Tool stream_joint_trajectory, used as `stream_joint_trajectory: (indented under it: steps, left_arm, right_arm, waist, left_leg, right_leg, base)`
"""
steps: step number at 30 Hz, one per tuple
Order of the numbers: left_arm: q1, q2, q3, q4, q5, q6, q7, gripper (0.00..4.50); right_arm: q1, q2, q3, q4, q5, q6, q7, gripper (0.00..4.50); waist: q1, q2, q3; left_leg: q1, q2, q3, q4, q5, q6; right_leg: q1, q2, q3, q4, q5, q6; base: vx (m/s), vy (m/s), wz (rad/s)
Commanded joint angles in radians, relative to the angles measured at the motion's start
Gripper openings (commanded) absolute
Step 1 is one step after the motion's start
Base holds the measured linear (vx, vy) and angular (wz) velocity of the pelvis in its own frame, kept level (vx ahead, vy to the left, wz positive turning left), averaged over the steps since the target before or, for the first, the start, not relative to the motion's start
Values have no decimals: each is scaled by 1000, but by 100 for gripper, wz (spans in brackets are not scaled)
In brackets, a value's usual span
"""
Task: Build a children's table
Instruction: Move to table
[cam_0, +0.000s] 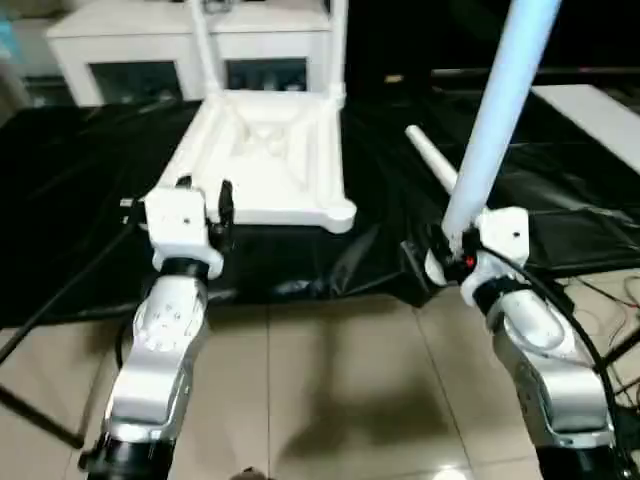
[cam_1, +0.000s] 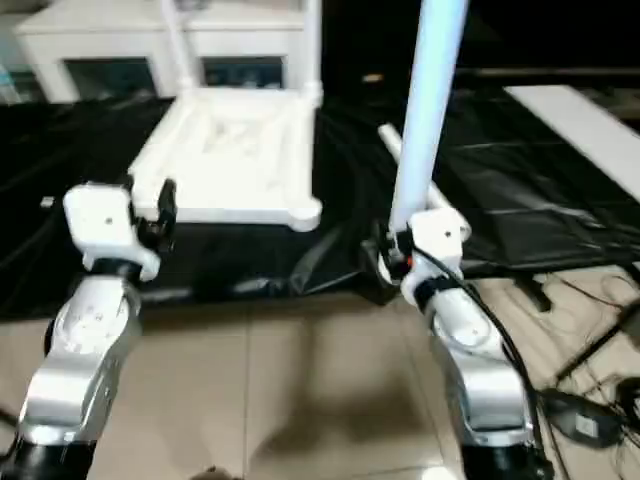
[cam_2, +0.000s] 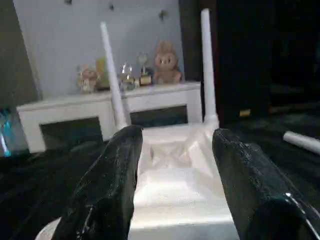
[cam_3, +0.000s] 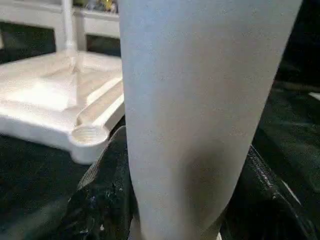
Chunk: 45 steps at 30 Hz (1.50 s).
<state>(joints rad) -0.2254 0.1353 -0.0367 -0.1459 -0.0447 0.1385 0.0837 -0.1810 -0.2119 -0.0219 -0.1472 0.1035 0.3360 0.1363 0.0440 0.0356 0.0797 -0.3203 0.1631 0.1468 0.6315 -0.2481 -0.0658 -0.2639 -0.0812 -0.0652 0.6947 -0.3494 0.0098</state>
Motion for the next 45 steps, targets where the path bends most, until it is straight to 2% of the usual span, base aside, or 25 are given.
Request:
stream_joint_trajectory:
  steps: [1,2,4,5,6,7,10,12,13,14,16,18,19,21,22,24,26,29,31,32,34,37,38,41,45]
  left_arm:
    - [5,-8,15,41,-17,-13,-18,260]
    - [10,-13,19,52,-24,-16,-16,260]
    - [20,-6,7,61,-17,-24,-20,260]
    - [22,-5,5,60,-17,-25,-19,260]
    - [22,-5,3,60,-18,-26,-18,260]
    - [23,-6,3,60,-18,-26,-16,260]
    - [32,-7,3,58,-4,-26,-16,260]
    - [44,-9,9,48,3,-24,-18,260]
    - [52,-12,15,42,11,-25,-21,260]
    - [58,-11,19,38,16,-26,-19,260]
    - [62,-6,26,30,16,-25,-15,260]
    - [62,-1,29,27,18,-23,-12,260]
    - [65,5,30,24,20,-23,-10,260]
    - [68,11,33,23,24,-23,-12,260]
    - [69,11,35,22,27,-22,-14,260]
    - [69,11,38,21,34,-21,-22,260]
    - [67,17,36,22,37,-18,-27,260]
    - [56,33,27,30,35,-15,-52,260]
    - [53,31,21,34,3,-27,-92,260]
    - [52,31,21,34,2,-28,-93,260]
    - [57,49,-9,28,-32,-17,-175,260]
    - [80,82,-49,15,-114,-57,-346,260]
    - [89,91,-52,12,-148,-60,-399,260]
    - [99,120,-55,32,-173,-51,-468,294]
    - [85,85,-27,51,-145,-26,-384,294]
  right_arm:
    - [5,1,-1,7,-5,-23,-2,186]
    - [9,0,5,3,-9,-26,3,186]
    - [23,2,9,-23,-14,-18,10,186]
    - [26,3,10,-30,-15,-14,13,186]
    - [28,1,13,-33,-18,-15,17,186]
    - [29,-2,17,-33,-22,-17,21,186]
    - [24,-6,28,-16,-27,-25,24,186]
    - [16,-6,35,-10,-20,-22,34,186]
    - [11,-10,45,-8,-21,-18,45,186]
    - [9,-7,47,-5,-12,-12,54,186]
    - [4,-6,61,5,-13,-16,71,186]
    - [1,-6,71,13,-21,-21,76,186]
    - [-2,-3,81,19,-29,-27,82,186]
    - [-2,0,90,19,-21,-29,92,186]
    - [-2,2,92,17,-12,-27,98,186]
    - [7,16,88,10,14,-27,104,186]
    - [13,25,81,9,15,-23,103,186]
    - [26,34,71,7,9,-23,84,186]
    - [32,46,55,3,16,-22,66,186]
    - [32,47,54,2,17,-22,65,186]
    - [40,55,39,-7,20,-26,49,186]
    - [50,65,8,-28,46,-25,41,186]
    - [50,63,-1,-33,52,-23,40,186]
    - [52,40,-21,-53,72,-24,67,186]
    - [63,14,-27,-64,65,-4,81,186]
  waist:
    - [22,-14,-29]
    - [36,-25,-42]
    - [23,30,-88]
    - [11,38,-87]
    - [-50,77,-111]
    - [-83,70,-127]
    - [-86,35,-125]
    - [-70,-25,-91]
    - [-43,-110,-92]
    - [-15,-99,-101]
    - [-18,-72,-84]
    - [-17,-41,-73]
    - [-20,-20,-73]
    - [-34,33,-45]
    - [-51,74,-43]
    - [-58,48,-115]
    - [-63,46,-99]
    - [-48,13,-61]
    - [-42,-12,-61]
    - [-21,-68,-77]
    - [7,-56,-98]
    - [38,-20,-110]
    - [33,29,-112]
    - [21,62,-114]
    - [40,42,-82]
  left_leg:
    - [-52,5,-29,111,-153,101]
    - [-100,-5,-41,89,-105,118]
    - [-33,1,-28,-37,-3,137]
    - [-1,11,-54,-73,-23,175]
    - [153,105,-169,-103,-57,317]
    - [193,146,-220,-103,-28,423]
    - [174,151,-221,-84,188,585]
    - [85,-1,-89,-86,-4,427]
    - [-25,-115,-26,18,-188,311]
    - [-99,-102,-62,142,-131,262]
    - [-126,-79,-74,167,-25,169]
    - [-116,-39,-56,131,82,127]
    - [-145,-1,-49,91,128,164]
    - [-110,19,-50,-15,-32,193]
    - [-59,-9,-134,-114,-228,286]
    - [141,123,-239,-86,-472,316]
    - [94,64,-202,-86,-153,286]
    - [39,46,-116,-166,-230,210]
    - [65,19,-85,-181,-417,210]
    - [57,-84,-17,-39,-330,203]
    - [-10,-112,-57,78,-71,148]
    - [-81,-57,-106,33,327,39]
    - [-72,-40,-92,-24,404,28]
    - [-30,84,-115,-28,317,44]
    - [-44,40,-52,-52,-101,9]
  right_leg:
    - [50,-198,152,-284,-1009,-117]
    - [93,-153,143,-248,-843,-125]
    - [91,-35,55,-211,-402,-179]
    - [59,13,30,-190,-291,-152]
    - [-77,41,-7,-48,-153,-100]
    - [-127,28,-2,12,-126,-37]
    - [-217,-19,25,81,0,110]
    - [-153,-26,63,-67,201,12]
    - [-8,-53,165,-155,-100,58]
    - [70,-167,189,-163,-259,-4]
    - [36,-191,83,-174,-165,142]
    - [18,-221,-4,-246,-275,32]
    - [68,-223,-77,-273,-376,-51]
    - [144,-143,-181,-278,-438,-38]
    - [119,33,-202,-133,-298,5]
    - [-89,34,-32,36,-122,-3]
    - [-157,48,-11,90,14,94]
    - [-158,33,-4,45,220,22]
    - [-127,-3,30,-52,206,-39]
    - [-65,-104,161,-172,56,-128]
    - [17,-172,250,-172,40,-246]
    - [6,-72,171,-49,1276,-214]
    - [-33,7,112,-36,1239,-172]
    - [-92,-20,86,-59,495,-177]
    - [-82,-37,109,-126,90,-233]
  base:
    - [178,11,-7]
    - [178,11,-7]
    - [171,22,20]
    - [154,24,29]
    - [191,37,21]
    - [230,-7,-5]
    - [216,-23,-11]
    - [197,-46,-13]
    - [220,-71,-1]
    - [220,-71,-1]
    - [200,-80,18]
    - [190,-48,38]
    - [222,60,34]
    - [256,95,28]
    - [358,148,33]
    - [353,114,40]
    - [272,71,27]
    - [224,92,4]
    - [224,-23,-2]
    - [237,-61,-1]
    - [279,-87,25]
    - [151,-59,18]
    - [0,-75,21]
    - [-32,-12,3]
    - [-12,22,6]
